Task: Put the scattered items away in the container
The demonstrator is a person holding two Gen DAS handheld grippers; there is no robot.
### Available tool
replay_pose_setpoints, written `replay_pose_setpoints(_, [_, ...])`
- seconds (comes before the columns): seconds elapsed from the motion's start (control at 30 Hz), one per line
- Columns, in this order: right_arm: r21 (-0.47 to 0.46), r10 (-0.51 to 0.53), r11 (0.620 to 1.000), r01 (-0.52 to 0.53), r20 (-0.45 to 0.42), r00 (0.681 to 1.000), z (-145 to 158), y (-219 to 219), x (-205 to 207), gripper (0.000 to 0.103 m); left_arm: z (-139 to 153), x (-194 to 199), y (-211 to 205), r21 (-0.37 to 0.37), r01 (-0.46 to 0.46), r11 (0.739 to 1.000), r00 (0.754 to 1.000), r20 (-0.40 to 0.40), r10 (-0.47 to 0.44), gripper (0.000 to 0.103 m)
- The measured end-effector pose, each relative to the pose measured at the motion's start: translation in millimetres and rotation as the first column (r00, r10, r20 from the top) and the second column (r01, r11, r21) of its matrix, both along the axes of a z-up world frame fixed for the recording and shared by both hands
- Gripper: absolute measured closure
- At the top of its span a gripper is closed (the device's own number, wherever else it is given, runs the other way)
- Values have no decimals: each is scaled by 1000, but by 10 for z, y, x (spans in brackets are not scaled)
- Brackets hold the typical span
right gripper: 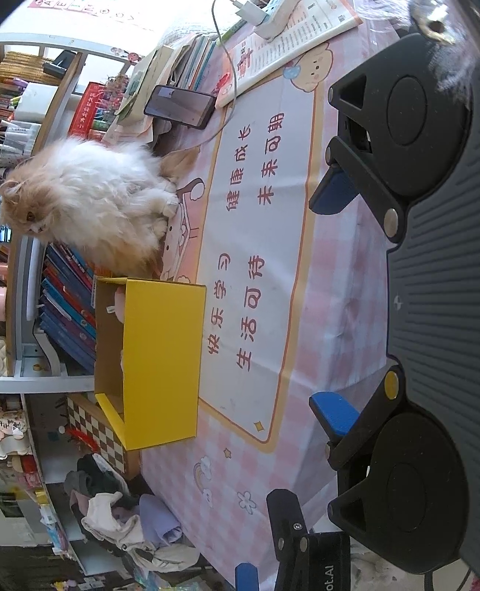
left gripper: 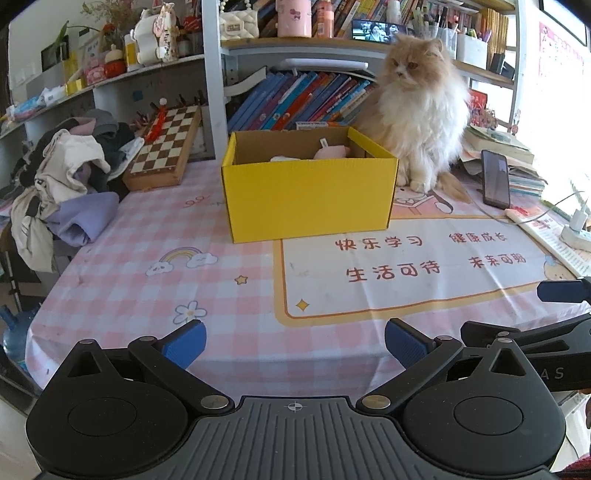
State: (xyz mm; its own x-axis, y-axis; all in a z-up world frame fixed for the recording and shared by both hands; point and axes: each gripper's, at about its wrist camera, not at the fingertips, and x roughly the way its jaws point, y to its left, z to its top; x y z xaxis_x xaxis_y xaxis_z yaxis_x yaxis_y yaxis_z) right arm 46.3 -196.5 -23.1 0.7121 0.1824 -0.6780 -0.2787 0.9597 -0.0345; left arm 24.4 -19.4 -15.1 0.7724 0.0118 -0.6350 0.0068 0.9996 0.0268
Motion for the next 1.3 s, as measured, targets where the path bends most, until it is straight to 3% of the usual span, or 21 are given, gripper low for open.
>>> replay_pose_setpoints(0.5, [-6, 7, 1000, -7, -19, 1000, -13, 46, -8, 0, -7, -15, -19, 15, 32, 999, 999, -7, -32, 0])
replay_pose_setpoints(1.3, [-21, 30, 999, -30, -22, 999, -19, -2, 65, 0, -17, -16, 75, -20, 28, 999, 999, -14, -28, 0])
